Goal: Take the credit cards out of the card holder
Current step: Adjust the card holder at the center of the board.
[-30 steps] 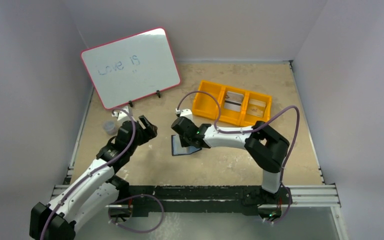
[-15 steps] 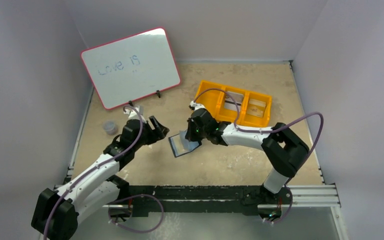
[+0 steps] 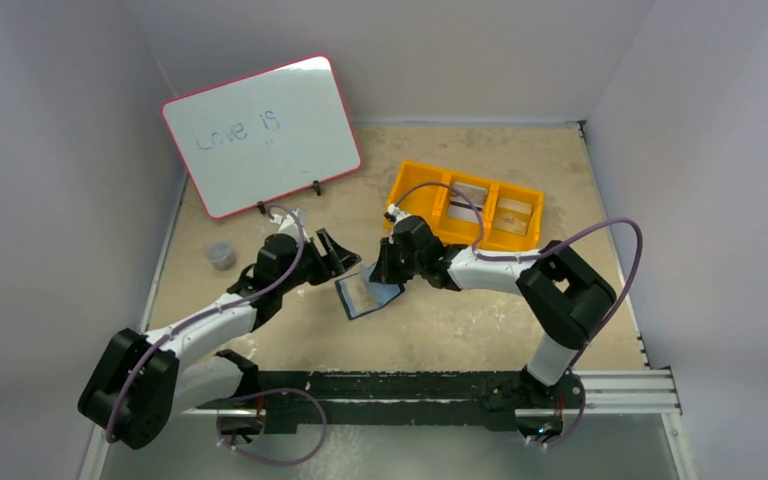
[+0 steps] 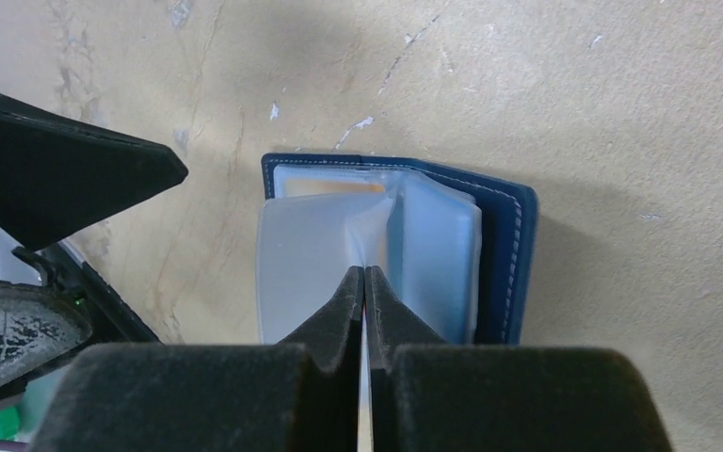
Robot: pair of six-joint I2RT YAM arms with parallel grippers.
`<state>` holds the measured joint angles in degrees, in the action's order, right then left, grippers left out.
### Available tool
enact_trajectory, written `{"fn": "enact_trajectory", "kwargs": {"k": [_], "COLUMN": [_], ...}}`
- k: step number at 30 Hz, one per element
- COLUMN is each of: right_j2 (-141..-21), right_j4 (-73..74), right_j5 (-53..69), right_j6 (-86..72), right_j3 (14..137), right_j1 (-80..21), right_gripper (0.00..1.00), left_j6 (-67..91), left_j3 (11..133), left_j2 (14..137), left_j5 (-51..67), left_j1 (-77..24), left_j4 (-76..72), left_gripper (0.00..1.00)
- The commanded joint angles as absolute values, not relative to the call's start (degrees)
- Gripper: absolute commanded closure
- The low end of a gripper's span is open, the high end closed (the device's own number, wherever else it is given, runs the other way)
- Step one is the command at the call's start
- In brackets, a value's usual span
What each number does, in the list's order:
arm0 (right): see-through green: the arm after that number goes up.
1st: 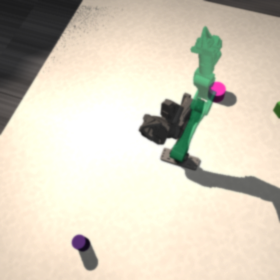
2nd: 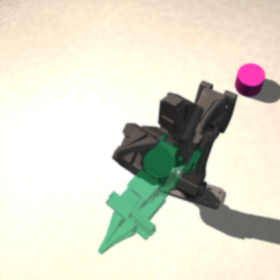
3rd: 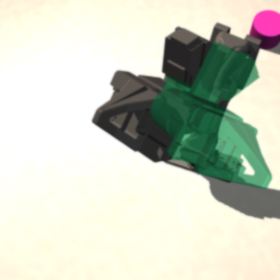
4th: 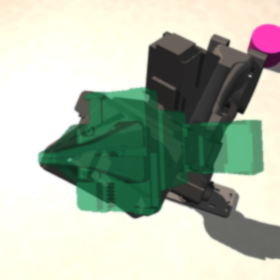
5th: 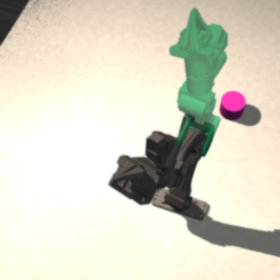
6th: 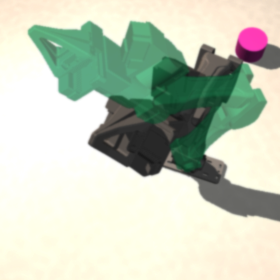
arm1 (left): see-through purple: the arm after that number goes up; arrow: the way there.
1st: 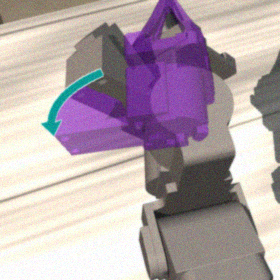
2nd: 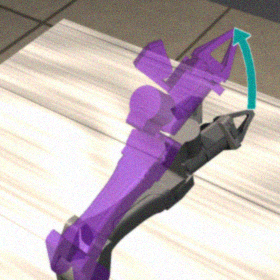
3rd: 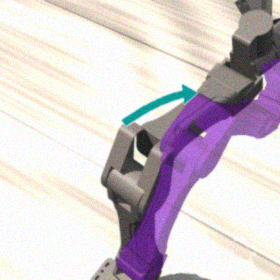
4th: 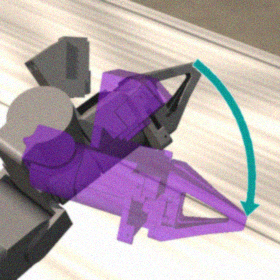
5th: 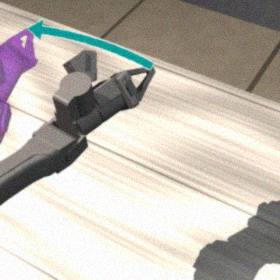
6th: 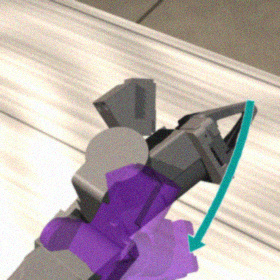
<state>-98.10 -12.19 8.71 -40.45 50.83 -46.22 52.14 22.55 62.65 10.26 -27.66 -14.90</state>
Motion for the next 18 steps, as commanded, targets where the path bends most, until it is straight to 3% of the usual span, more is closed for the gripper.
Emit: {"fn": "enact_trajectory", "kwargs": {"k": [1, 18], "right_j2": [-97.1, -95.4], "right_j4": [-16.2, -18.9], "right_j5": [11.2, 11.8], "right_j6": [-41.8, -44.0], "right_j3": [49.4, 46.6], "right_j1": [-44.9, -43.3], "right_gripper": [1.0, 0.98], "left_j6": [56.0, 62.9], "left_j3": [21.7, 22.1], "left_j2": [64.9, 76.6], "left_j5": [11.3, 10.6], "left_j1": [-28.0, -35.4], "left_j4": [-23.5, -38.9], "left_gripper": [0.31, 0.39]}}
